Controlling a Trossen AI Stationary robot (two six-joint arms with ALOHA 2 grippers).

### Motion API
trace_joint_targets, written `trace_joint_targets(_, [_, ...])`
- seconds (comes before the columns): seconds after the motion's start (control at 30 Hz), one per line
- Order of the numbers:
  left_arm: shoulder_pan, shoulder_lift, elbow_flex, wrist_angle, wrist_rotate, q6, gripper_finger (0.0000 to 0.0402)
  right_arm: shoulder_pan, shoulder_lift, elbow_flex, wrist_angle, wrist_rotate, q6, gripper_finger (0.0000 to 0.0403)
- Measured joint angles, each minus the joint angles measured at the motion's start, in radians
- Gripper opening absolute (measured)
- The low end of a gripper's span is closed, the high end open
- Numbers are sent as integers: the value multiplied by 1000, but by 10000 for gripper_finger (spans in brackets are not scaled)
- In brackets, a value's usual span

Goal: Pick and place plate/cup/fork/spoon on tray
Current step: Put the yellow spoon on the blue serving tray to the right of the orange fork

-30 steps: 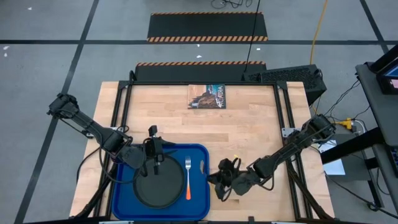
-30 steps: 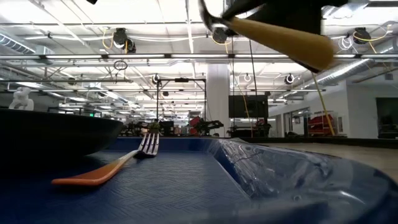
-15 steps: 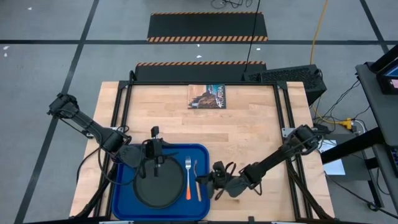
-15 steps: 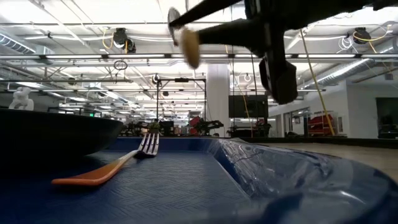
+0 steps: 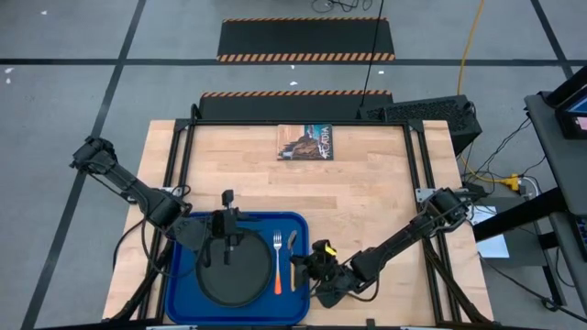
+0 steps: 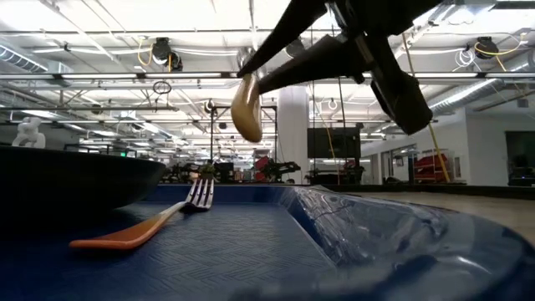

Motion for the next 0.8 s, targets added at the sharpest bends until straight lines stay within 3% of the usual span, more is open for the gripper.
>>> trace_joint_targets(0.27, [-11, 0, 0, 0, 0, 34, 118, -5, 15, 1, -54, -21, 94, 19])
trace_joint_targets(0.8, [-11, -1, 0, 6, 0, 58, 118, -57, 68, 0, -112, -183, 179, 29])
